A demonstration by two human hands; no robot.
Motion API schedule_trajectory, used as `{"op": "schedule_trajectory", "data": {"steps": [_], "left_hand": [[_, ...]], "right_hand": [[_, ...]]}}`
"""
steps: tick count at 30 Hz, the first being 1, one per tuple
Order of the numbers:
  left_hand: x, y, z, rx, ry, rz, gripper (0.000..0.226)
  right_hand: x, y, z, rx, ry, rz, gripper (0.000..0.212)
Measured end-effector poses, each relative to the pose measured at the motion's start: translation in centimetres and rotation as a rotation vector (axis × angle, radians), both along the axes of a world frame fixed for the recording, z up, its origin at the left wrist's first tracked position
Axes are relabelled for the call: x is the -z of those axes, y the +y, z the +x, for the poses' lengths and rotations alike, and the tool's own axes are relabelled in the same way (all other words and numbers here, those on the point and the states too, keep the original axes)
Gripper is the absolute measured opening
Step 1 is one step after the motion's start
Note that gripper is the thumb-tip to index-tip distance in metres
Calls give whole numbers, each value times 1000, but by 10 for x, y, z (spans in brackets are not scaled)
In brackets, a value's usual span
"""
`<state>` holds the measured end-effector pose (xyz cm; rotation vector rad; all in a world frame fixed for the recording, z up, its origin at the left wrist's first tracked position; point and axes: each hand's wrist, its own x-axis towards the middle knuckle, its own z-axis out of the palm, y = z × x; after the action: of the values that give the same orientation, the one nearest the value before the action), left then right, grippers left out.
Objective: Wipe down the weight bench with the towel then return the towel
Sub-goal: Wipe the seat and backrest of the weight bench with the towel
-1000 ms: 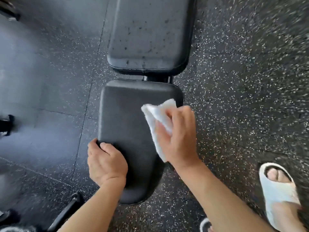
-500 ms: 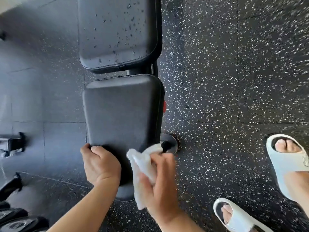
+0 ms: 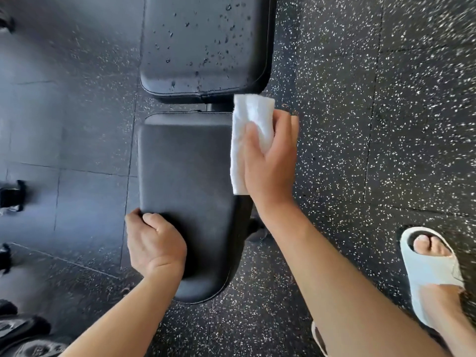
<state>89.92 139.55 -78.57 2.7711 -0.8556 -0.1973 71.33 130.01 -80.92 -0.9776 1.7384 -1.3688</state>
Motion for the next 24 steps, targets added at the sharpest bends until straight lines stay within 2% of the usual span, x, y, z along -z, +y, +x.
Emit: {"op": "schedule_trajectory", "data": {"steps": [4, 7, 9, 12, 13, 19, 22, 24], "left_hand": [[-1, 0, -1, -14, 22, -17, 46], [-1, 1, -1, -10, 33, -20, 47], [-3, 1, -2, -2, 35, -31, 49], [-4, 0, -4, -9, 43, -44, 49], [-4, 0, -4, -10, 49, -40, 46], [-10, -1, -7, -12, 65, -28, 56], [-15, -3, -9, -20, 76, -23, 49], [-15, -3, -8, -36, 88, -15, 44]], "right_hand": [[-1, 106, 20, -233, 127, -72, 24], [0, 191, 29, -463, 116, -59, 32], [3, 212, 22, -578, 145, -75, 32], [4, 177, 7, -624, 205, -143, 20], [2, 155, 4, -615, 246, -156, 25], [-21, -4, 5, -564, 763, -215, 24], [-25, -29, 25, -706, 950, -349, 23], [-21, -21, 36, -841, 987, -501, 21]]}}
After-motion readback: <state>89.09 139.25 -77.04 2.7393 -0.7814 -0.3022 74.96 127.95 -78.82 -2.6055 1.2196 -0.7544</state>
